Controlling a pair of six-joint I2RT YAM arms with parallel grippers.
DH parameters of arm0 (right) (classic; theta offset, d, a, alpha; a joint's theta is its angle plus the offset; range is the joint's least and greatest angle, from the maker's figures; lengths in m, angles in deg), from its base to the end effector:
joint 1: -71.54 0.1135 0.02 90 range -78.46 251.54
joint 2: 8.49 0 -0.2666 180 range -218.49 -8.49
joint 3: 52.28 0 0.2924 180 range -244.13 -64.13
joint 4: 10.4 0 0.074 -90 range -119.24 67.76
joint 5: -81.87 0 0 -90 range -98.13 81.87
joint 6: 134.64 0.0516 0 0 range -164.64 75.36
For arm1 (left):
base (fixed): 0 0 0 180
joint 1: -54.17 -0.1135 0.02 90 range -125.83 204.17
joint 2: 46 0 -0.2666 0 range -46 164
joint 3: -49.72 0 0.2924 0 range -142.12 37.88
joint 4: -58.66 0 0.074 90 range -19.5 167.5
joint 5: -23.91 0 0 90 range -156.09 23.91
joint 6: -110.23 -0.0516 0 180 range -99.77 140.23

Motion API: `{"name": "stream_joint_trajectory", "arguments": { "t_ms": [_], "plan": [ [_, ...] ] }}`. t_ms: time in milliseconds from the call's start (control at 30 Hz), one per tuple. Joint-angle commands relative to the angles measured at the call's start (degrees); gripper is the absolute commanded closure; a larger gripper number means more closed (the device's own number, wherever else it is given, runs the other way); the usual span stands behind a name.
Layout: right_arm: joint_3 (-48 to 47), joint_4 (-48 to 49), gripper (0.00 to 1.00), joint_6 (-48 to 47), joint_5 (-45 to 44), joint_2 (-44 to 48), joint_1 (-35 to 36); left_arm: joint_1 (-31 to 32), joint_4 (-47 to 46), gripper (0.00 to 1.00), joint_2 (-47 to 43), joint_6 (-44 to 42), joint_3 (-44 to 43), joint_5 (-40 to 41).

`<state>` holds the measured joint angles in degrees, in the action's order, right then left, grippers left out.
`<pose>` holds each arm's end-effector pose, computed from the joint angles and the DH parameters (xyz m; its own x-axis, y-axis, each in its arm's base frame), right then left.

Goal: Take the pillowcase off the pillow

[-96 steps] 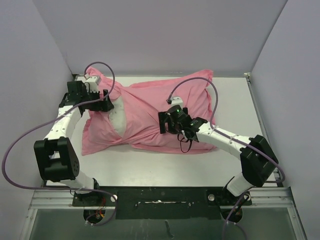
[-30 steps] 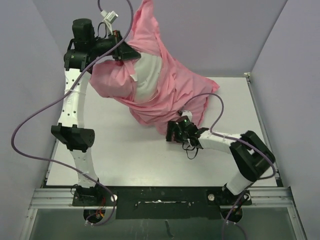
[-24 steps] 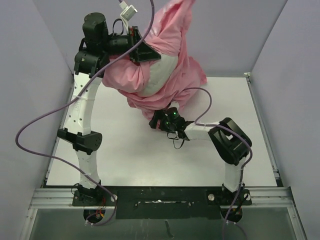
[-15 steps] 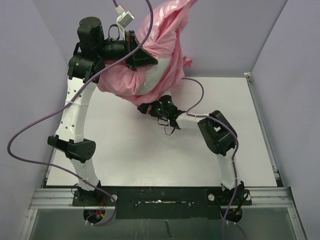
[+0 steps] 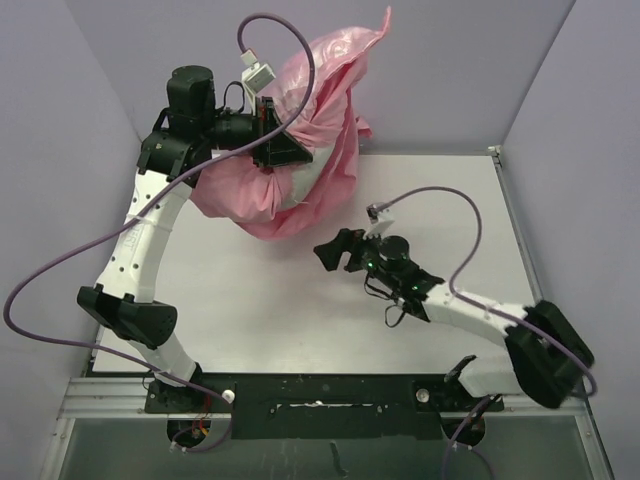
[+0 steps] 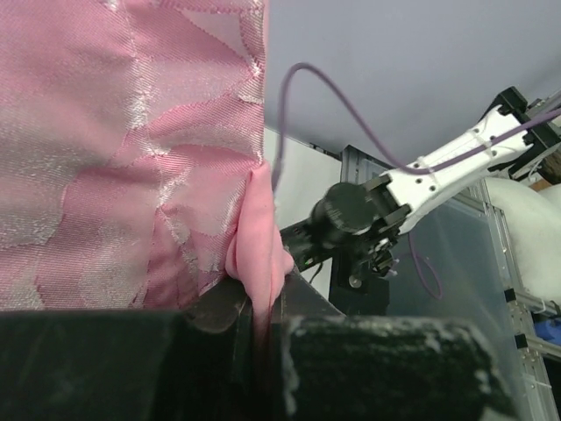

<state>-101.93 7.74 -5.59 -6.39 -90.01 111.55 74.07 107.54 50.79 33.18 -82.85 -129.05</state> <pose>0.2678 0.2269 0.1930 -0.5603 0.3519 -0.7499 -0.4021 0.6760 0.6176 0.3451 -0.1738 0.5271 -0.4252 0.0456 -0.9040 0.8980 0.1461 -0.4150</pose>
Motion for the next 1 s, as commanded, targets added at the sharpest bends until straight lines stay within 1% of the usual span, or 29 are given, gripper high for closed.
{"name": "stream_joint_trajectory", "arguments": {
  "t_ms": [0,100,200,400,500,600,767,900,967],
  "plan": [
    [6.0,-6.6,0.04,-6.9,-11.8,19.1,2.0,0.6,-2.0,1.00,-0.3,0.4,-2.6,0.6],
    [6.6,-8.4,0.04,-11.6,-17.6,28.9,4.2,1.6,-2.3,1.00,0.6,1.9,-3.3,0.4],
    [1.7,-10.4,0.04,-18.0,-18.2,31.8,6.5,3.6,-0.1,1.00,1.4,1.1,-4.7,0.4],
    [-12.1,-13.1,0.04,-32.3,-11.3,24.4,8.6,4.8,2.7,1.00,2.3,0.2,-6.7,0.5],
    [-18.3,-14.6,0.02,-36.7,-7.3,19.7,8.6,4.8,5.1,1.00,2.6,-0.9,-7.6,0.3],
    [-23.9,-17.1,0.02,-40.6,-5.2,15.9,8.5,4.9,6.1,1.00,2.1,-1.3,-7.1,0.3],
    [-27.6,-18.3,0.02,-47.1,-3.9,12.4,8.7,5.3,6.2,1.00,0.8,-1.6,-5.5,0.2],
    [-25.6,-13.6,0.01,-54.5,-6.2,12.2,8.9,5.3,7.2,1.00,1.0,-1.3,-6.2,-0.5],
    [-25.6,-12.2,0.01,-56.1,-7.4,11.9,8.6,5.5,9.3,1.00,1.6,-1.7,-7.8,-1.6]
  ]
}}
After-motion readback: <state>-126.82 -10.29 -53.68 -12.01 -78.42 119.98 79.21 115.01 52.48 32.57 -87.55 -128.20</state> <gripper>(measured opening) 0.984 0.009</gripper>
